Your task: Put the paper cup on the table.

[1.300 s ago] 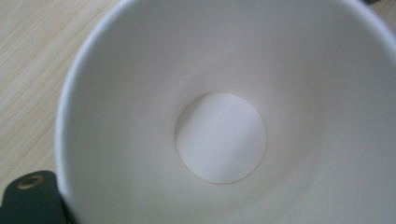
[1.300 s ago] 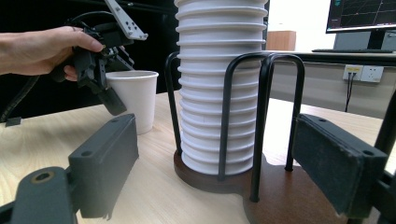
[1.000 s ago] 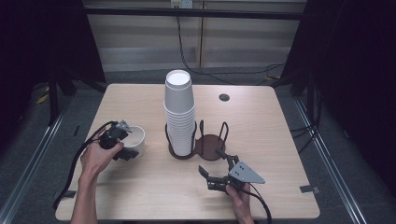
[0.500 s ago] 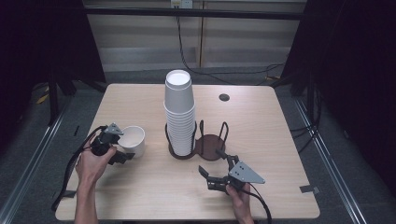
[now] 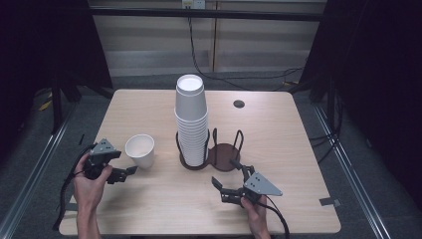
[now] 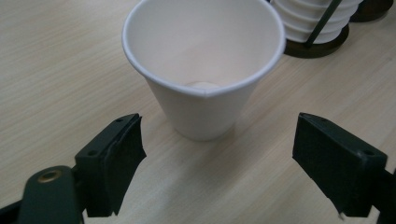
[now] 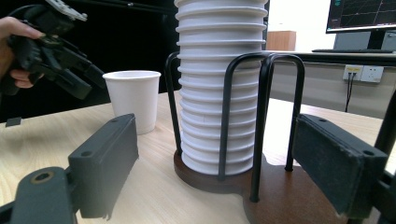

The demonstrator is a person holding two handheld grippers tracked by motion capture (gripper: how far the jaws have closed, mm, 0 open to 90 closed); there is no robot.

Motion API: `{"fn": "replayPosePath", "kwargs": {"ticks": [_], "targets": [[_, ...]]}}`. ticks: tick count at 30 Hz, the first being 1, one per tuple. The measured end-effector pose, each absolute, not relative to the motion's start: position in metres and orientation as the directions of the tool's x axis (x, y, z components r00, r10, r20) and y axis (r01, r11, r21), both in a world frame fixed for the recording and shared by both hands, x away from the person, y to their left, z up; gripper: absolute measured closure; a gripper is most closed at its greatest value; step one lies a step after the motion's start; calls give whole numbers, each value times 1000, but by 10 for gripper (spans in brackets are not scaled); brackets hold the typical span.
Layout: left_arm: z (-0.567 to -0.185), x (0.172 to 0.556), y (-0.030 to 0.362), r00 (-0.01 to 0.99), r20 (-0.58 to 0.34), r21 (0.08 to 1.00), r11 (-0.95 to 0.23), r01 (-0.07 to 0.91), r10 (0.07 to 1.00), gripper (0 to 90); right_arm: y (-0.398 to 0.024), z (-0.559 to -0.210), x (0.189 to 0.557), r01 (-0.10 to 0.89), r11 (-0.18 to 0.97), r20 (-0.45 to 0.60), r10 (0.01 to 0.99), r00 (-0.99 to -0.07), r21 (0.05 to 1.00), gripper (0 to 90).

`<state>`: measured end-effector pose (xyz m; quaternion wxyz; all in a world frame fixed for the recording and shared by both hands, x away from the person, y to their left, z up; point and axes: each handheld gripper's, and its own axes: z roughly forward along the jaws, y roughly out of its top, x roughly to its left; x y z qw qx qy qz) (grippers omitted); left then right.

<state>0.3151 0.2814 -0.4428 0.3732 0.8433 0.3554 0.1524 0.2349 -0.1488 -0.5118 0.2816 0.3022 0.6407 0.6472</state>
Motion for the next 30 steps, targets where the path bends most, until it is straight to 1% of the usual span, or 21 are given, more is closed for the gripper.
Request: {"fn": "replayPosePath", "kwargs": {"ticks": [1,3,4,8,10,12,13,15,17,19,20,22,24,26,28,30], "targets": [[-443,313,281,695,-5,750,-457,478,719,160,-149,-512,235,22,-21,30,752,-659,1000,138],[-442,309,283,697,-52,781,-405,475,715,161,-149,-512,235,22,-20,30,751,-660,1000,137],[-440,308,283,696,-58,798,-385,463,715,161,-149,-512,235,23,-20,30,751,-660,1000,137],[-438,296,283,686,-44,847,-337,411,727,162,-149,-512,235,22,-21,30,752,-659,1000,137],[-441,290,281,696,-69,864,-306,400,715,162,-149,-512,235,22,-21,30,752,-659,1000,138],[-444,285,278,698,-51,873,-307,378,714,162,-149,-512,235,22,-20,29,751,-660,1000,138],[-446,282,276,693,-63,877,-292,382,718,162,-149,-512,235,23,-20,30,751,-660,1000,137],[-449,277,270,684,-50,880,-292,374,727,162,-149,-512,235,22,-20,30,751,-660,1000,137],[-451,271,263,689,-26,896,-288,337,724,162,-149,-512,235,22,-20,30,752,-659,1000,138],[-455,265,257,682,-56,926,-217,309,729,162,-149,-512,235,22,-20,29,751,-660,1000,138],[-457,263,256,676,-53,940,-192,283,735,166,-149,-512,235,23,-20,30,751,-660,1000,137],[-463,262,252,662,-83,947,-149,286,745,165,-149,-512,235,22,-20,29,752,-659,1000,138],[-470,259,245,655,-82,950,-139,279,752,158,-149,-512,235,22,-20,30,751,-660,1000,137],[-476,254,235,673,-81,953,-140,268,735,159,-149,-512,235,22,-20,30,752,-659,1000,138],[-483,252,226,674,-93,961,-112,254,733,155,-149,-512,235,22,-20,30,752,-659,1000,138],[-488,249,216,657,-69,962,-123,242,751,154,-149,-512,235,22,-20,30,752,-659,1000,138]]}}
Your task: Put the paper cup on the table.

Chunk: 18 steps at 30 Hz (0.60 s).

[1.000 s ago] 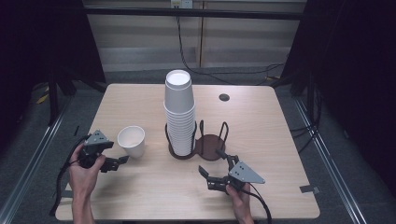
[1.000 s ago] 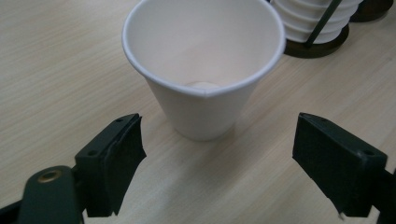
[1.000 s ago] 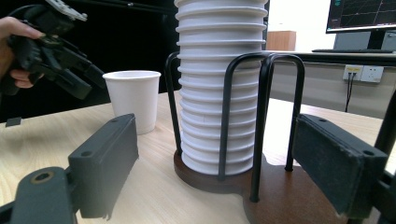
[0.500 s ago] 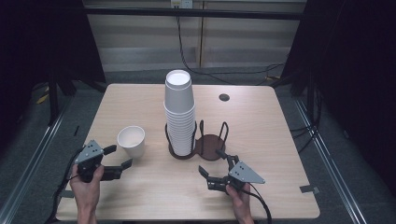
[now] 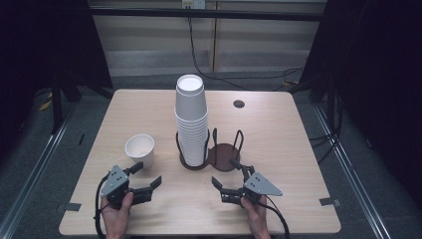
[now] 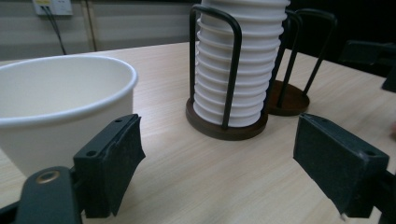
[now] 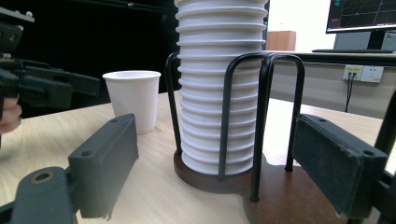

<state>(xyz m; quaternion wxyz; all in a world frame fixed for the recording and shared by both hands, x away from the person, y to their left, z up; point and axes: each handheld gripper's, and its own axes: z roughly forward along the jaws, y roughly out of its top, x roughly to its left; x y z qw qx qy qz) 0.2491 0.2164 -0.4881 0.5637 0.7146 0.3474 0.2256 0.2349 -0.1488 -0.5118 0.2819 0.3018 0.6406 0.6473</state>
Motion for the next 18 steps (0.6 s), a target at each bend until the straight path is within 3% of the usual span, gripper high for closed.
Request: {"fn": "replayPosePath", "kwargs": {"ticks": [8,15,18], "targets": [[-503,240,183,652,-9,974,-142,179,759,157,-149,-512,235,22,-20,30,751,-660,1000,137],[-507,227,171,690,12,996,-69,54,724,157,-149,-512,235,22,-19,29,751,-659,1000,136],[-508,226,173,678,-27,998,-18,59,735,154,-149,-512,235,23,-19,29,759,-650,1000,136]]}}
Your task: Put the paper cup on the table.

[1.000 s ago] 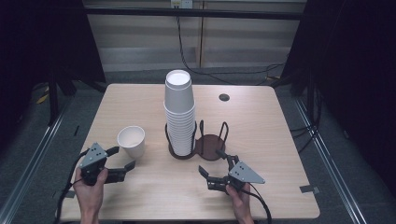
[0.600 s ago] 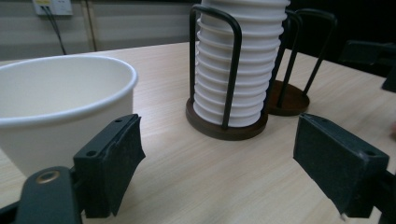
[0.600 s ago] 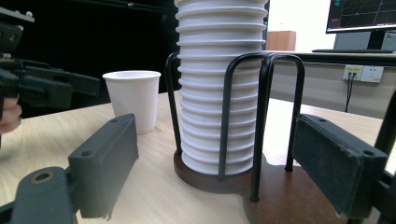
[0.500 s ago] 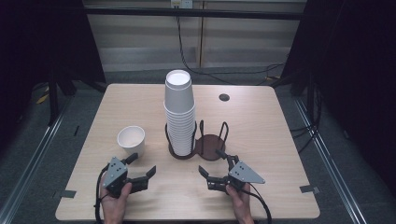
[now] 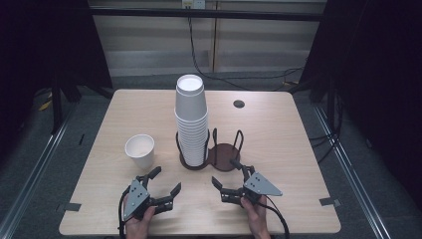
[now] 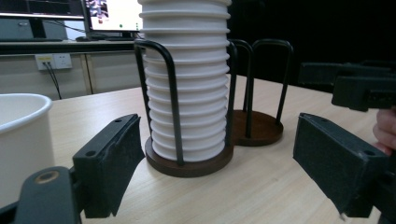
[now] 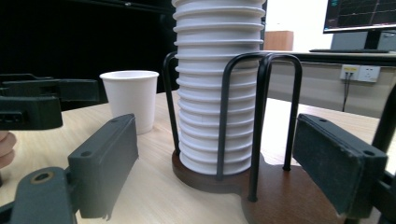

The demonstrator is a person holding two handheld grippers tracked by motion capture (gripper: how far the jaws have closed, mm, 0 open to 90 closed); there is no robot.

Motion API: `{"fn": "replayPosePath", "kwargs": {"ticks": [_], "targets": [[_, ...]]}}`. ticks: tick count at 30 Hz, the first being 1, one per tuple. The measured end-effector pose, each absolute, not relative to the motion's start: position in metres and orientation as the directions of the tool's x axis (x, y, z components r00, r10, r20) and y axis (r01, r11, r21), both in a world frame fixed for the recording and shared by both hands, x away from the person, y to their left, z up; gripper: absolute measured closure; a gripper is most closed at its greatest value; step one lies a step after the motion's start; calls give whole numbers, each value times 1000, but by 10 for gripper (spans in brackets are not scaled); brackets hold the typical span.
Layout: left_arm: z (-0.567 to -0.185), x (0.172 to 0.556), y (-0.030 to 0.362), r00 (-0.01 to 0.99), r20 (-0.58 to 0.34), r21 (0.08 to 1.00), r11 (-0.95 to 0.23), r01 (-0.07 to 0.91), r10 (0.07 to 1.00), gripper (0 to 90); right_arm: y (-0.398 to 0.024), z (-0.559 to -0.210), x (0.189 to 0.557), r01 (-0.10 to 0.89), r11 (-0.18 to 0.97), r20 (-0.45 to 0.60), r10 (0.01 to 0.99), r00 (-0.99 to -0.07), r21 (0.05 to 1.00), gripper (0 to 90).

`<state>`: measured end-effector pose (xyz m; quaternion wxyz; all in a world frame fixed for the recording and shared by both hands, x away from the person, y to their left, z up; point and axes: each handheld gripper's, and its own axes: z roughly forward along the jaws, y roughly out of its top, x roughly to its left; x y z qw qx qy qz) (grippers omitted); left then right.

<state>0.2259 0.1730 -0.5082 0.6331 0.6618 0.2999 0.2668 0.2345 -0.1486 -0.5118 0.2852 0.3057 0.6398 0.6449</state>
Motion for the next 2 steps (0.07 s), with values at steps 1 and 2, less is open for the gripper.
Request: {"fn": "replayPosePath", "kwargs": {"ticks": [1,2], "targets": [[-508,226,176,677,-22,999,-12,45,735,155,-148,-512,235,23,-18,29,762,-647,1000,136],[-509,224,177,675,-16,1000,-7,31,738,154,-148,-512,235,25,-18,30,764,-645,1000,136]]}}
